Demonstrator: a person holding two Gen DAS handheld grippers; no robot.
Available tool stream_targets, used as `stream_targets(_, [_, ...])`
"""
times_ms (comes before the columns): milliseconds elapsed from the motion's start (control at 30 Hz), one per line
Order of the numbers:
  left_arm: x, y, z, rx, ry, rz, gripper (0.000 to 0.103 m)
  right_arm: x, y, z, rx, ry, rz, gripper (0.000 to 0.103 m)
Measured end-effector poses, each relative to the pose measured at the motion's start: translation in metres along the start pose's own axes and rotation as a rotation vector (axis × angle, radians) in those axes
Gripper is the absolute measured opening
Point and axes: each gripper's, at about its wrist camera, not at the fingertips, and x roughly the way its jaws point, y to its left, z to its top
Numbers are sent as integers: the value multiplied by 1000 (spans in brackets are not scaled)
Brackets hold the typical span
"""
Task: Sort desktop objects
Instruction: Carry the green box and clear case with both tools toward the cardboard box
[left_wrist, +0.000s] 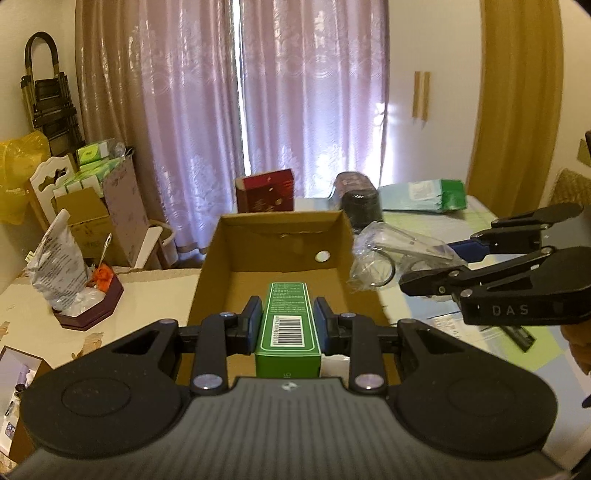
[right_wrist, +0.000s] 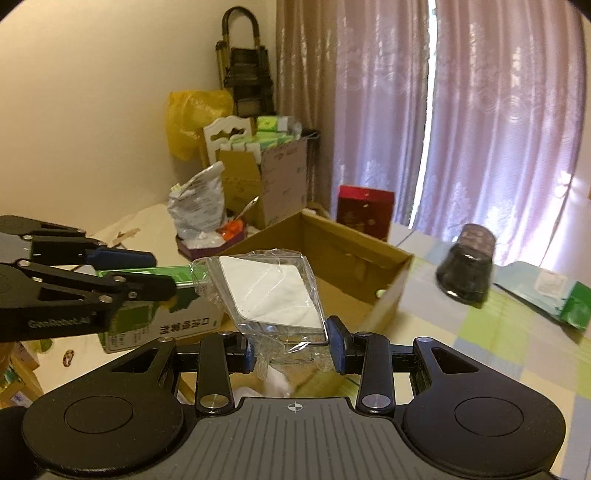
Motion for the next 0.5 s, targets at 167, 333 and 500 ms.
stream_targets(167, [26, 13, -6, 7, 23, 11, 25, 34, 4, 3, -9, 43, 9, 37])
stream_targets(333, [49, 26, -16, 3, 46, 5, 25, 61, 2, -1, -6, 79, 7, 37])
stream_targets(500, [48, 36, -25, -22, 48, 24, 34, 73, 2, -7, -4, 101, 2, 37])
